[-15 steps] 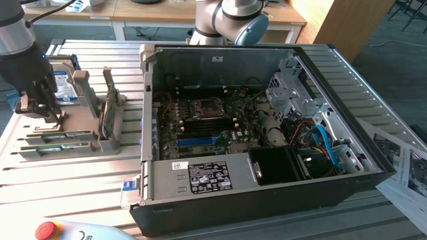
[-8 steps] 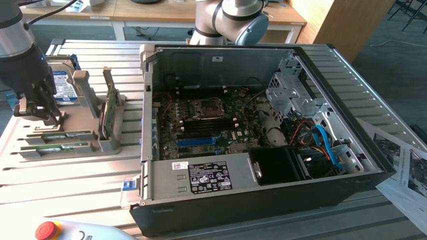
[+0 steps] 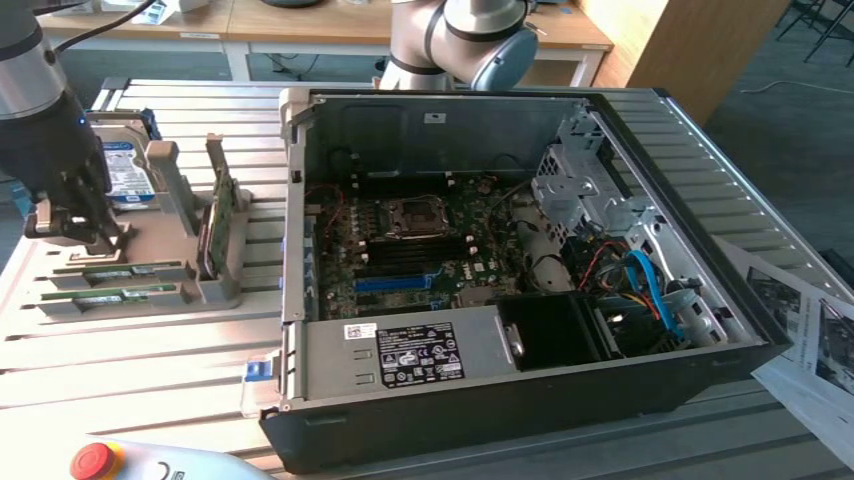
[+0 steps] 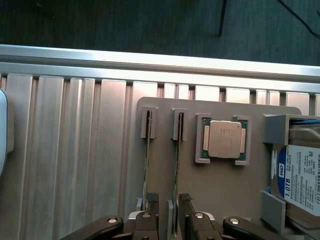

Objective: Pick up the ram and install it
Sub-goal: 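Pick up the ram and move it above insertion slot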

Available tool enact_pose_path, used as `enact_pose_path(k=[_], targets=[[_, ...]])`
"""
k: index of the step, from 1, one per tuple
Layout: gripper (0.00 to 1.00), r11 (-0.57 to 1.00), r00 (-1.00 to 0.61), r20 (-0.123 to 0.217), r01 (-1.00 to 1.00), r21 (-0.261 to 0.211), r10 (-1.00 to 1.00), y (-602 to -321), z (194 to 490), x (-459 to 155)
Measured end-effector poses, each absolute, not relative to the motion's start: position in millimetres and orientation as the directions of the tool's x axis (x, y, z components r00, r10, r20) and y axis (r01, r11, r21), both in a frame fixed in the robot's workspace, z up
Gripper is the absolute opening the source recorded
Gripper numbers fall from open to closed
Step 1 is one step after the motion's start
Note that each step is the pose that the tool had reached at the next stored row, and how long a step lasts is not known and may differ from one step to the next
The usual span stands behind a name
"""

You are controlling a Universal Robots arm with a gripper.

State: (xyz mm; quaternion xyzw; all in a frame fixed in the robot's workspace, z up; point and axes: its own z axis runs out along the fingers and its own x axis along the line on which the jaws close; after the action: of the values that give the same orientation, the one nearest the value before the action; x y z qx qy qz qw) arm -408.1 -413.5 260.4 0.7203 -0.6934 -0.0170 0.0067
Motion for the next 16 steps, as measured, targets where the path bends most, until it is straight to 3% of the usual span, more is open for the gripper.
enact_pose_path(k=[16], targets=[[0.3,-0.038,0.038,-0.015,-0.999,0.033,-0.999,-415.2,256.3,-408.1]])
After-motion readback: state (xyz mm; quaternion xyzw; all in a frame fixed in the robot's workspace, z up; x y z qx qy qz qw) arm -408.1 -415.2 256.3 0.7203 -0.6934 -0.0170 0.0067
